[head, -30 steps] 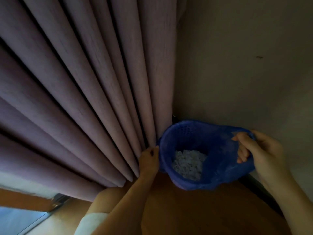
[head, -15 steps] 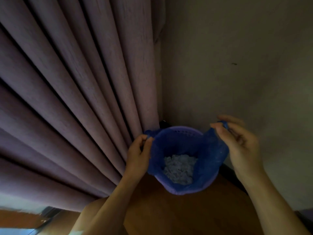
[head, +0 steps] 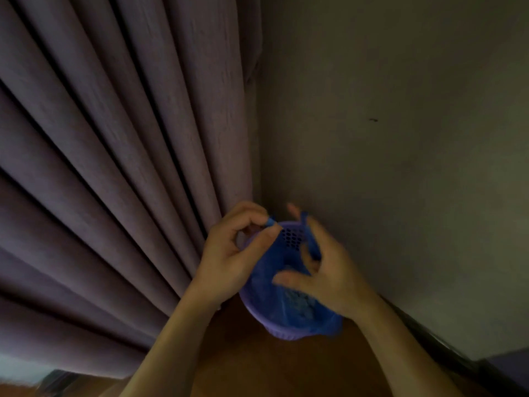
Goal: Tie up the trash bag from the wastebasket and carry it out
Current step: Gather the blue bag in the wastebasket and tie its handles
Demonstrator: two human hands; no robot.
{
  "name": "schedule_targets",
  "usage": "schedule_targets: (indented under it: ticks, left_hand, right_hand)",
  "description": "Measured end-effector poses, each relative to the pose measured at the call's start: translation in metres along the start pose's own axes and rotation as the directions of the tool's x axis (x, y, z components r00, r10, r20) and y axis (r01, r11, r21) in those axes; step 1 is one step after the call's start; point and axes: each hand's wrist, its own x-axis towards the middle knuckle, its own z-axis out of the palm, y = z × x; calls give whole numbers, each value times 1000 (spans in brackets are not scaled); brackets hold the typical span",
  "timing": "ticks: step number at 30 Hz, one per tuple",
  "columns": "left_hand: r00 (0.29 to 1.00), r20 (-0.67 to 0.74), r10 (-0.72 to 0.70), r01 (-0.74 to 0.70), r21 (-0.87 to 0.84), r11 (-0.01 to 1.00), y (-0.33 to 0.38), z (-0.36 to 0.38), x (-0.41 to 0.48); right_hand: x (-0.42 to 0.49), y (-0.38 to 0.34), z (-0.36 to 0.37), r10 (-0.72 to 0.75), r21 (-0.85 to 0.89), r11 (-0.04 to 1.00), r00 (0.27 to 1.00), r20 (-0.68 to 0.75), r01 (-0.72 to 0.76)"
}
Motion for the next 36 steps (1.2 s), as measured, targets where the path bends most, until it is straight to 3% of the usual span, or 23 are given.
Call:
schedule_targets:
  ticks: [3, 7, 9, 11, 13, 16, 18, 22, 25, 28, 31, 34, 36]
  left_hand:
    - [997, 68, 20, -15, -69, 997, 8, 4, 2]
    - [1000, -16, -19, 17, -125, 992, -6, 3, -3]
    - [986, 111, -122, 137, -149, 979, -21, 3, -9]
    - [921, 325, -213, 266, -130, 955, -36, 14, -18]
    - [871, 418, -258, 332, -115, 936, -48, 31, -24]
    - [915, 270, -299, 333, -90, 939, -62, 46, -26]
    - [910, 140, -391, 411, -160, 898, -69, 50, -24]
    - [876, -12, -483, 449, -348, 823, -74, 50, -20]
    - [828, -135, -544, 445, -431, 785, -79, 43, -16]
    - [797, -159, -582, 367, -637, 677, -78, 41, -9]
    - [775, -162, -610, 295, -761, 577, -75, 43, -5]
    - [772, -128, -622, 302, -788, 536, -73, 45, -5]
    - [785, -85, -614, 337, -773, 538, -70, 48, -8]
  right_hand:
    - [5, 10, 18, 9, -192, 981, 1000, 17, -6]
    - [8, 8, 19, -28, -170, 985, 992, -126, 6]
    - [8, 6, 15, -10, -110, 994, 986, -165, -8]
    - [6, 5, 12, -31, -52, 998, 979, -204, 21]
    - [4, 4, 8, -43, -7, 999, 965, -259, 43]
    - [-2, 5, -4, 0, 56, 998, 933, -361, 22]
    - [-7, 9, -18, 81, 114, 993, 923, -376, -41]
    - [-30, 18, -60, 214, 326, 937, 942, -259, -123]
    - [-56, 15, -94, 189, 458, 886, 958, -214, -72]
    - [-76, 22, -120, 144, 513, 858, 956, -257, 9]
    - [-81, 31, -126, 200, 392, 915, 950, -238, -95]
    - [-67, 32, -97, 276, -78, 959, 960, 37, -273]
    - [-51, 31, -70, 271, -70, 962, 953, 136, -263]
